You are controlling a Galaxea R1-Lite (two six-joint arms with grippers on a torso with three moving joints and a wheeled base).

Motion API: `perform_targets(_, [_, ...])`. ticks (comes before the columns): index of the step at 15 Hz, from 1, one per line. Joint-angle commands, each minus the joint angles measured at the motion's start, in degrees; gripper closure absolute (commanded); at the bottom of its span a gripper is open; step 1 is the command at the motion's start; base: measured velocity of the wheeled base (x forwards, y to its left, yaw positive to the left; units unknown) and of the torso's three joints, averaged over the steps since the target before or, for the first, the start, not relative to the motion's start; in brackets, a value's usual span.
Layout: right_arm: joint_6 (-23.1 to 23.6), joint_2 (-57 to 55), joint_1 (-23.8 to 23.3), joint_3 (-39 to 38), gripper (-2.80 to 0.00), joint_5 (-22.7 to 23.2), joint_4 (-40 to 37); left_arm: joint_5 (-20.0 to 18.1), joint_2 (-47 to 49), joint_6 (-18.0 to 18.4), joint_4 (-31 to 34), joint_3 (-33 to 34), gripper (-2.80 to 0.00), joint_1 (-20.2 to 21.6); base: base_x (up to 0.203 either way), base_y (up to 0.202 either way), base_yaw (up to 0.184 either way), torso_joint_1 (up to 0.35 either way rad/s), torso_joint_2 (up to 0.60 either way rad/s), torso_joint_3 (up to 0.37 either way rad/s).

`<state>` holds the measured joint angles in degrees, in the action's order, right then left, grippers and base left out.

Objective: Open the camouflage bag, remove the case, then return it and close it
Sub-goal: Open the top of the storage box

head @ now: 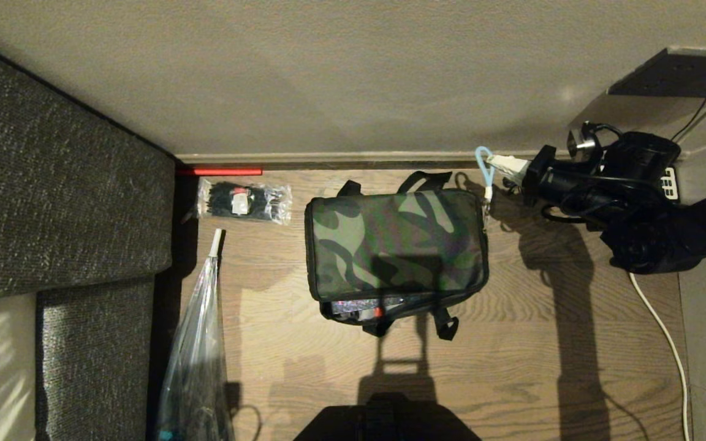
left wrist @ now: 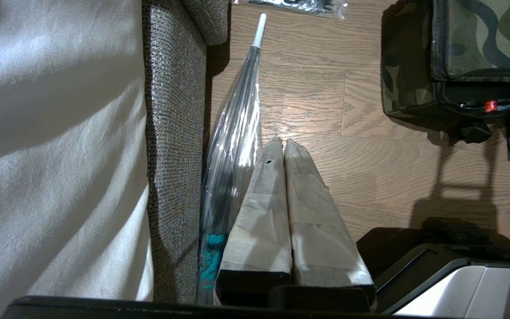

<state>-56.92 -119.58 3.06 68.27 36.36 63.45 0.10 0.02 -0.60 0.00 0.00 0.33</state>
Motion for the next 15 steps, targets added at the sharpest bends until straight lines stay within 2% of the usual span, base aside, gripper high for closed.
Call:
perform_targets(1, [-0.3,-0.7,0.0,1.1,0.00,0.2,0.4,0.0,-0.1,-0.1,0.0,0.1,0.00,0.0,0.000,0.000,0.000,0.000,0.00,0.000])
perform_targets(15, [-0.4,-3.6,0.0,7.6,0.00,0.2,0.4,0.0,-0.1,0.0,0.0,0.1,0.00,0.0,0.000,0.000,0.000,0.000,0.00,0.000])
